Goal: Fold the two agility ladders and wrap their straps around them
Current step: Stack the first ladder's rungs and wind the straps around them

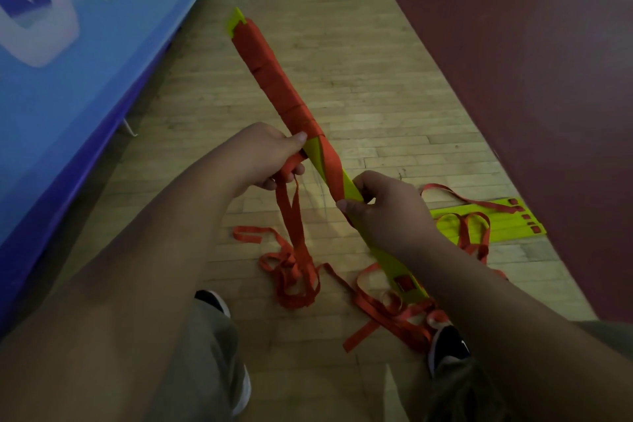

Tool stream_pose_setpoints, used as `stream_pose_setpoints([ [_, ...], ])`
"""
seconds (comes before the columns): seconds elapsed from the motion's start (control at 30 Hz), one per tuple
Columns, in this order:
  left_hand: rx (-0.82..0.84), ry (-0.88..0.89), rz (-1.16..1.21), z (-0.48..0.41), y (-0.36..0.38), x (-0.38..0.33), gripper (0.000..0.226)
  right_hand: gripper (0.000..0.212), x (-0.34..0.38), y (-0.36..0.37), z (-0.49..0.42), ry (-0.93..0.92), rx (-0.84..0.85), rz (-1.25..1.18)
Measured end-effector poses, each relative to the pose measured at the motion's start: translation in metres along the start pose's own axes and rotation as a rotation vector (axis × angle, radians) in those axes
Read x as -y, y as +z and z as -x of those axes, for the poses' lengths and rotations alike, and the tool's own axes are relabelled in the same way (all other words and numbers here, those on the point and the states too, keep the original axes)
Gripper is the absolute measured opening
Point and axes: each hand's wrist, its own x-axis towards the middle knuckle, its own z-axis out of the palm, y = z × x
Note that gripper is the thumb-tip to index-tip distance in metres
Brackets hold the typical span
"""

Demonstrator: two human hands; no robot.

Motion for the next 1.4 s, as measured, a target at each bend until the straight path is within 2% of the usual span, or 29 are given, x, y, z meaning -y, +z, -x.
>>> stream_pose_setpoints([
  [0.13,0.038,0.016,0.019,0.003,0.003,0.0,0.042,0.022,-0.003,0.001,0.0,0.012,-0.002,-0.014],
  [0.27,0.07,0.001,0.04,0.007,0.007,-0.002,0.053,0.023,-0.006,0.0,0.0,-0.001,-0.005,0.0],
  [0.37,0.017,-0.002,0.085,0.008,0.013,-0.002,0.058,0.026,-0.007,-0.002,0.002,-0.009,-0.016,0.019],
  [0.47,-0.04,0.015,0.088,0.008,0.018,-0.006,0.052,0.028,-0.004,-0.004,0.003,0.005,-0.008,-0.018],
  [0.6,-0.032,0.03,0.13,0.007,0.013,-0.012,0.046,0.03,0.002,-0.01,0.003,0.075,0.092,-0.108],
  [0.8,0.046,0.108,0.223,-0.002,0.006,-0.011,0.046,0.048,0.005,-0.024,0.003,0.19,0.297,-0.285],
  [0.97,0.181,0.192,0.244,-0.004,0.002,-0.01,0.044,0.03,0.006,-0.033,0.001,0.166,0.415,-0.381],
  [1.07,0.226,0.224,0.239,-0.002,0.003,-0.011,0.045,0.027,0.008,-0.039,0.003,0.161,0.453,-0.404],
  [1.27,0.182,0.189,0.133,-0.004,0.005,-0.007,0.042,0.024,0.005,-0.039,0.004,0.144,0.403,-0.372],
  [1.4,0.096,0.176,-0.058,-0.004,0.01,-0.001,0.038,0.036,-0.001,-0.029,0.004,0.166,0.277,-0.234],
])
